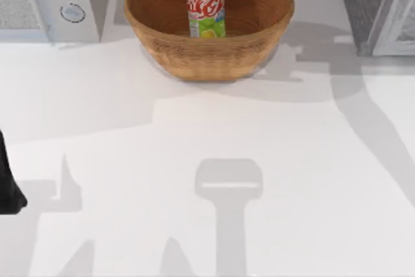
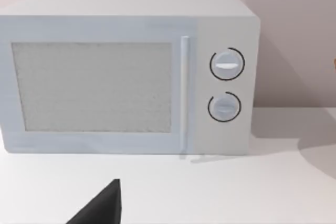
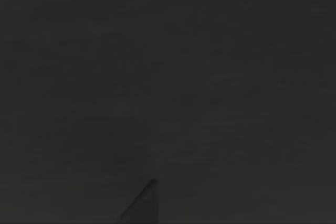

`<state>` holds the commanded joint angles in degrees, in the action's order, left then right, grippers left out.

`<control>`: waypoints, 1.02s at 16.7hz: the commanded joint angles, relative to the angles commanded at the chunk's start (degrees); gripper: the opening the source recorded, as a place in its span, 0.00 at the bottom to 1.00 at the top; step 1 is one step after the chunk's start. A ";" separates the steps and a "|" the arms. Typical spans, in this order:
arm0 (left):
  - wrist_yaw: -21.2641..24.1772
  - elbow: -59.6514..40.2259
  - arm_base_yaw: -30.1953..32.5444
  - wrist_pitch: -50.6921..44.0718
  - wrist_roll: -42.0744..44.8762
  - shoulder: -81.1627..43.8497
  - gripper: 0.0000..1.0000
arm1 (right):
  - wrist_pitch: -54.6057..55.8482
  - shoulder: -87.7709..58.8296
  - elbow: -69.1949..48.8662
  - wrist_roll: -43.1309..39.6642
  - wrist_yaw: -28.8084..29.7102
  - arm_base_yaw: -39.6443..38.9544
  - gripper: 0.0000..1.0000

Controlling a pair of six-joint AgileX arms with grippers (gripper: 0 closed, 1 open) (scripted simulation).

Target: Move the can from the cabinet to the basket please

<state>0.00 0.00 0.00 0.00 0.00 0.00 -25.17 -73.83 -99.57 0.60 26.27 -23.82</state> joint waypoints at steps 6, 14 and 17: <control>0.00 0.00 0.00 0.00 0.00 0.00 1.00 | 2.24 -7.45 -5.20 0.09 -4.03 4.22 1.00; 0.00 0.00 0.00 0.00 0.00 0.00 1.00 | 3.23 -3.44 -1.06 -0.02 -4.97 4.23 1.00; 0.00 0.00 0.00 0.00 0.00 0.00 1.00 | 5.31 3.23 7.45 -0.06 -6.99 5.61 1.00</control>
<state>0.00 0.00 0.00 0.00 0.00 0.00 -19.85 -70.60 -92.12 0.54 19.29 -18.21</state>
